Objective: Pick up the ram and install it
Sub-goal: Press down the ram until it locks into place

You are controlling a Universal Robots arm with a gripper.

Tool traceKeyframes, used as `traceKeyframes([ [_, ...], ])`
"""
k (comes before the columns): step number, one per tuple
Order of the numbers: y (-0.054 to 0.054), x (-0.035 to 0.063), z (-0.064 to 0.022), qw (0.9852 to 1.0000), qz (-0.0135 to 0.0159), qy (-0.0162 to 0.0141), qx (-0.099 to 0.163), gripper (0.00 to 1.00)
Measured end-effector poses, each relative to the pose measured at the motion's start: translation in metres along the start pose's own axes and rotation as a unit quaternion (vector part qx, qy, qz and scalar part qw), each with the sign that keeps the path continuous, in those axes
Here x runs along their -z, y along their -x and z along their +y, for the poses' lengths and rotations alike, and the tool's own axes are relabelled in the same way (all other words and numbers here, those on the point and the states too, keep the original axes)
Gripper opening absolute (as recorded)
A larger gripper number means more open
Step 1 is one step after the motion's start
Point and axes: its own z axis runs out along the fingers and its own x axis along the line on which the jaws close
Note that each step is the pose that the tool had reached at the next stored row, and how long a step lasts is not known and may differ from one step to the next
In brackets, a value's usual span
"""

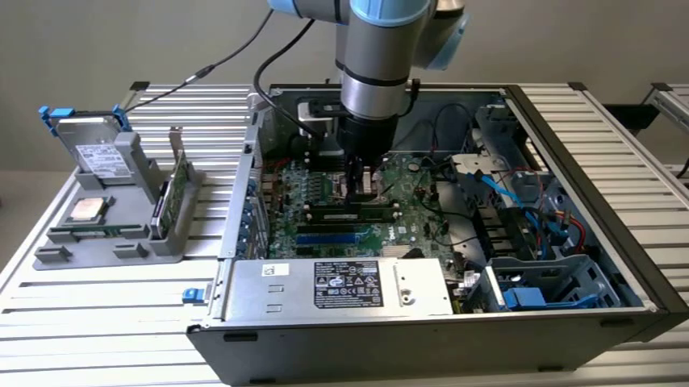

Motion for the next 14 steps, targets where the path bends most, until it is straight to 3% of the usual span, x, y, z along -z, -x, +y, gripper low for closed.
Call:
traceKeyframes([
  [2,0.000,0.0060,0.0001,1.0000,-0.0012,0.0000,0.000,0.10],
  [6,-0.001,0.0159,0.0008,1.0000,-0.0002,0.0007,0.000,0.10],
  [14,-0.005,0.0212,-0.0082,1.0000,-0.0014,0.0007,0.000,0.10],
])
